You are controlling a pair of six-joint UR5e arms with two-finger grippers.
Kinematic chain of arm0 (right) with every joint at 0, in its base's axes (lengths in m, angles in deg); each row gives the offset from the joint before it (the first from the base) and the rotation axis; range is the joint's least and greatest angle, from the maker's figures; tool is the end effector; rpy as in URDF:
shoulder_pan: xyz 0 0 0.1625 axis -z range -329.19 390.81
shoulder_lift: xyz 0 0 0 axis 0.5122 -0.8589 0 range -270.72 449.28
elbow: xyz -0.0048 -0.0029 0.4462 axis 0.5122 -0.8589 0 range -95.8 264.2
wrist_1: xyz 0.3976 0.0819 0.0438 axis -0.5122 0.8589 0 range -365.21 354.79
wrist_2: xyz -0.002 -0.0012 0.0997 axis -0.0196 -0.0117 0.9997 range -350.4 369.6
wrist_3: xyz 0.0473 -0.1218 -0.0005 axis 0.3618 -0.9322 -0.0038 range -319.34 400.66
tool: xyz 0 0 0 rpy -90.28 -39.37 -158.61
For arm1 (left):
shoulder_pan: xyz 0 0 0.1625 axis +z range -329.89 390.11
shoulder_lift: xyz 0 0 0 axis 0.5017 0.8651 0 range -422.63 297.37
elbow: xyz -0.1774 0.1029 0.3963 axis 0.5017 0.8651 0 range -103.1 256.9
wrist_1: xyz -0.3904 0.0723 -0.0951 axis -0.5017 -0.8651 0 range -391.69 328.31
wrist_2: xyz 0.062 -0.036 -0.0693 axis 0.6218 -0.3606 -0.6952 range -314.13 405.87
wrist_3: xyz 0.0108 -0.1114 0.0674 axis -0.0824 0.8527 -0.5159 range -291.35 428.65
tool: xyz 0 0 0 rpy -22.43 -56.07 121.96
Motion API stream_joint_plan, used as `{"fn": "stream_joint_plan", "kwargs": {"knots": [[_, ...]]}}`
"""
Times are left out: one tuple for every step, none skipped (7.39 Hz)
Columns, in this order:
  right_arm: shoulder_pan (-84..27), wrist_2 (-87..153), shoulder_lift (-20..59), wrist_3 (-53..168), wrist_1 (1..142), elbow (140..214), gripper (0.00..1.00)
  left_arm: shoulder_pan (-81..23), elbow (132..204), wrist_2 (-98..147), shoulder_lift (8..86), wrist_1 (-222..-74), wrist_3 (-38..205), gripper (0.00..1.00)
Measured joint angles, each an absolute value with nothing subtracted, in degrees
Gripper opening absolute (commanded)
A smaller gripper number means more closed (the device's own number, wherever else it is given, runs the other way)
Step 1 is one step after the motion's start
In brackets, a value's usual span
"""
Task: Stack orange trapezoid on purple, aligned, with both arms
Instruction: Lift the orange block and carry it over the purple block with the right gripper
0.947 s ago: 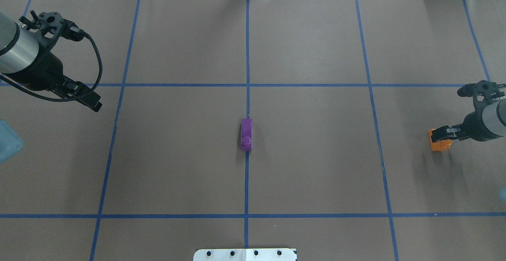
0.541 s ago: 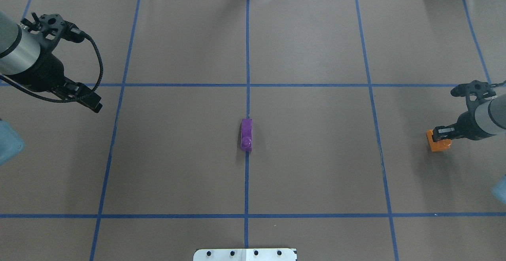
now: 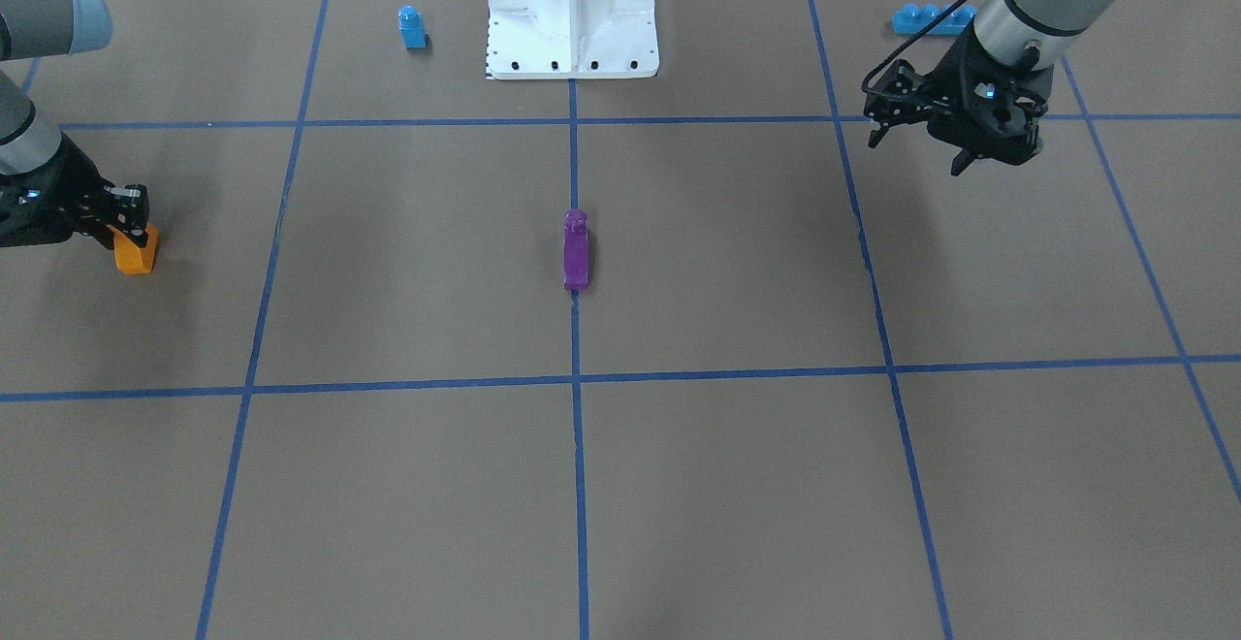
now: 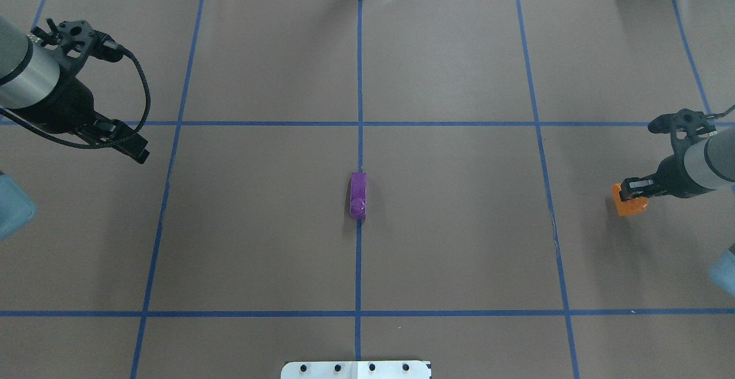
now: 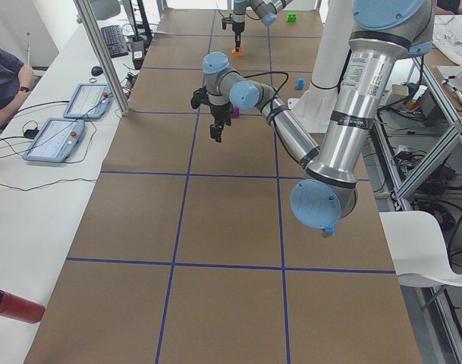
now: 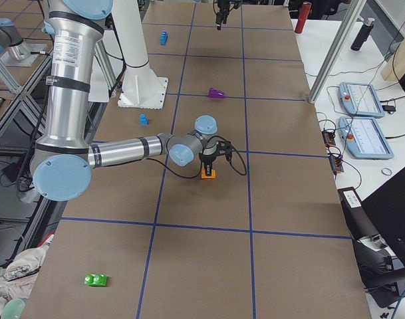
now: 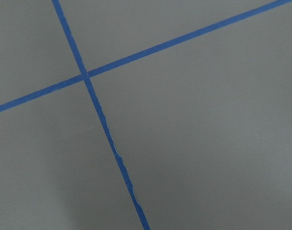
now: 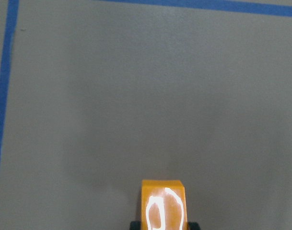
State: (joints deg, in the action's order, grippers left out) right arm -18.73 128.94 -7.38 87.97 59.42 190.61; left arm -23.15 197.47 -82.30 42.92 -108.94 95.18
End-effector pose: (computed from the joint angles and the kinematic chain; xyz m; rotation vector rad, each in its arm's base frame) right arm -0.2559 -0.4069 0.5761 0.0882 -0.7720 -0.0434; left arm 0.2731 -0.4537 0.3451 0.1383 0.8485 0.3610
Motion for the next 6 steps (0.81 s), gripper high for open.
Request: {"fn": "stream_joint_plan", "kwargs": {"knots": [[-18.74,129.0,-3.86,88.23,64.41,192.0,0.0,-23.15,197.41,-82.19,42.85,-108.94,95.19,1.0],[-18.66,129.07,1.09,89.0,70.68,193.02,0.0,-23.16,197.45,-82.13,42.53,-108.94,95.17,1.0],[-18.21,129.31,6.43,90.41,76.66,193.5,0.0,-23.28,197.62,-82.09,41.74,-108.94,95.08,1.0],[-17.24,129.66,11.84,91.97,82.17,193.64,0.0,-23.51,197.89,-82.02,40.64,-108.96,94.85,1.0],[-15.84,129.8,17.01,94.08,86.88,193.69,0.0,-24.34,198.27,-82.07,39.31,-108.98,94.64,1.0],[-13.45,129.67,21.49,97.88,89.7,193.6,0.0,-26.12,198.99,-82.3,37.34,-108.97,94.8,1.0]]}}
